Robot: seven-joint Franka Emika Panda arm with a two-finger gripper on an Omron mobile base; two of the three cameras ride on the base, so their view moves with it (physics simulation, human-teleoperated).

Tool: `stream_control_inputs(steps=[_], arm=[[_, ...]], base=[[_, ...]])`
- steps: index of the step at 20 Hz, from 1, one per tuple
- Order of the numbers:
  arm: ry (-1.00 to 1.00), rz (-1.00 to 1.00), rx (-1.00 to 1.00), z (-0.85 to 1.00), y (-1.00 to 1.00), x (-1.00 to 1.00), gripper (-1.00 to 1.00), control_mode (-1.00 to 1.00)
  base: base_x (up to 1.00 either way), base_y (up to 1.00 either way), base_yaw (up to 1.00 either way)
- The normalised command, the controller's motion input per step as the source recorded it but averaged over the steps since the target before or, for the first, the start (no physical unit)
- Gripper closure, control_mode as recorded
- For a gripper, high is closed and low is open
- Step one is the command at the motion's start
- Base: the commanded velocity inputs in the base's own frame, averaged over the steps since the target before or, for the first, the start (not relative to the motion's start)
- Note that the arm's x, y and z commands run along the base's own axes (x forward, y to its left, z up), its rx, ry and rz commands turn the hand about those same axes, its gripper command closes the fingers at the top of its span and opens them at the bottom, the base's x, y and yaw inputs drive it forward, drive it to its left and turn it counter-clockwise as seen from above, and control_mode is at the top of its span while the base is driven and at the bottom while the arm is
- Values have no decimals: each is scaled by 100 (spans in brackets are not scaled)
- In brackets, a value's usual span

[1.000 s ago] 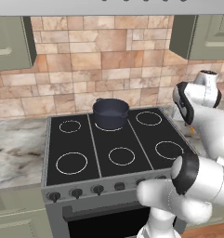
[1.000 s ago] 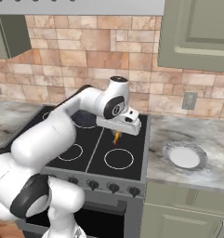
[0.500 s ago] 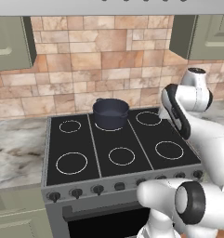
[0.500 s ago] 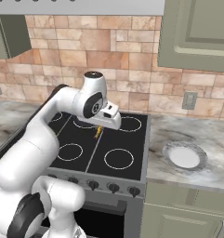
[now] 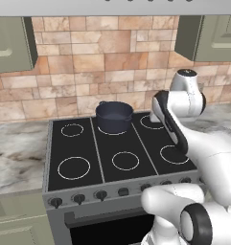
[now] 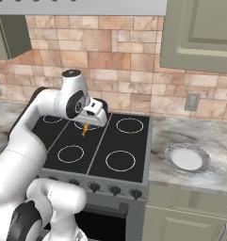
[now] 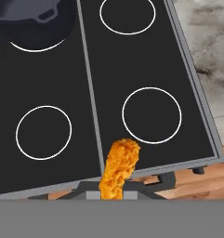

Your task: Retrieve the frozen meat and place it in the pot on a burner. Then turn the burner on.

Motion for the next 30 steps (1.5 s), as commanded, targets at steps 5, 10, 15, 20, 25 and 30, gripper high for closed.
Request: stream_control_inputs(steps=[5, 10, 15, 20, 25, 30], arm=[[-4, 0, -4, 16, 33, 0, 100, -100], [-1, 0, -1, 22, 15, 0, 100, -100], [-2, 0, 0, 22, 19, 0, 100, -100], [0, 0, -1, 7, 17, 0, 100, -100], [-2, 0, 0, 0, 20, 12, 100, -100], [-5, 2, 0, 0, 19, 43, 100, -100]], base=[[0, 0, 0], [0, 0, 0], [0, 0, 0], [0, 0, 0], [0, 0, 0], [0, 0, 0]])
